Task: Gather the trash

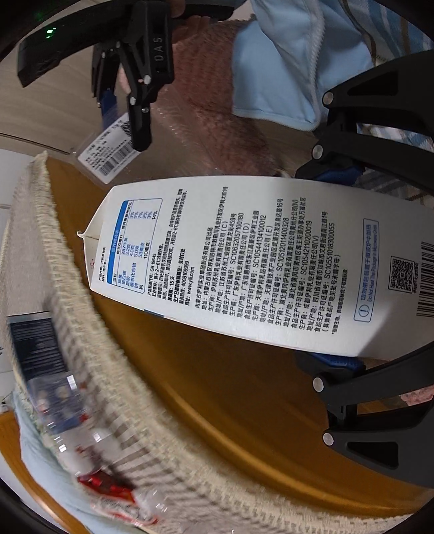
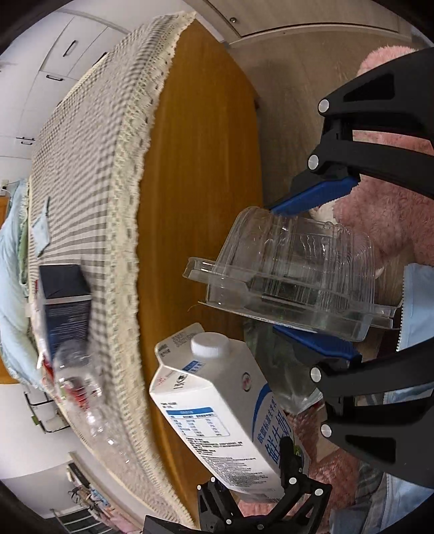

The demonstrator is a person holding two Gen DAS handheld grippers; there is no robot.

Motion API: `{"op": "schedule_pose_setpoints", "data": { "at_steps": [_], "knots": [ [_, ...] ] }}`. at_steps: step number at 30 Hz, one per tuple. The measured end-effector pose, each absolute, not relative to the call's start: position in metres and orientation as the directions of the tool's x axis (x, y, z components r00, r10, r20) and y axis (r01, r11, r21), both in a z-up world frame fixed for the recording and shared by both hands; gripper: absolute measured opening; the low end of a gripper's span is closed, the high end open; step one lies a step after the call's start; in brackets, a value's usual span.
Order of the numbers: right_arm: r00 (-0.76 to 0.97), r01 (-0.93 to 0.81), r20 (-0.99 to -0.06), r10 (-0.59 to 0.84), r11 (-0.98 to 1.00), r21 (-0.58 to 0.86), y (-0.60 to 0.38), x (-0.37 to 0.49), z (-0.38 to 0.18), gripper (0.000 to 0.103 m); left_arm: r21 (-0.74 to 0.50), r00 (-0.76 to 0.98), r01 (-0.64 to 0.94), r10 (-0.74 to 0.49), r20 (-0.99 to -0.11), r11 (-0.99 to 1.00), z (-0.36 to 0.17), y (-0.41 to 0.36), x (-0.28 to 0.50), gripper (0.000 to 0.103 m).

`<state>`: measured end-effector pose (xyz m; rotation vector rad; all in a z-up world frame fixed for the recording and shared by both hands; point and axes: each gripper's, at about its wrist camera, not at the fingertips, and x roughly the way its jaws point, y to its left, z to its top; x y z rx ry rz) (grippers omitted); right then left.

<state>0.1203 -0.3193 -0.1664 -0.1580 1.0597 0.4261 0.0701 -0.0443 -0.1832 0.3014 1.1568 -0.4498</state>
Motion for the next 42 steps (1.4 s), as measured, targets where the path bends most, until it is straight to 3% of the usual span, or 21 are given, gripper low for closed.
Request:
{"op": "schedule_pose_setpoints", "data": {
  "at_steps": [14,27,42],
  "knots": [
    [0.376,-0.365,-0.918,0.122,0.931,-0.026,-0.311,0.129,-0.213,0.064,0.006,0.256,0.599,-0.185,-0.949,0.801,-0.251,-0.074,0.095,0.072],
    [0.338,-0.288,-0.939,0.067,0.957,-0.035,-0.318,0.152,-0.263,0.064,0.112,0.231,0.658,-0.058,-0.971,0.745,-0.339,-0.102,0.128,0.072],
    [0.276,-0.224,-0.961,0.027,0.974,-0.037,-0.323,0.185,-0.281,0.064,0.188,0.224,0.74,0.027,-0.974,0.645,-0.404,-0.129,0.136,0.072]
  ]
}}
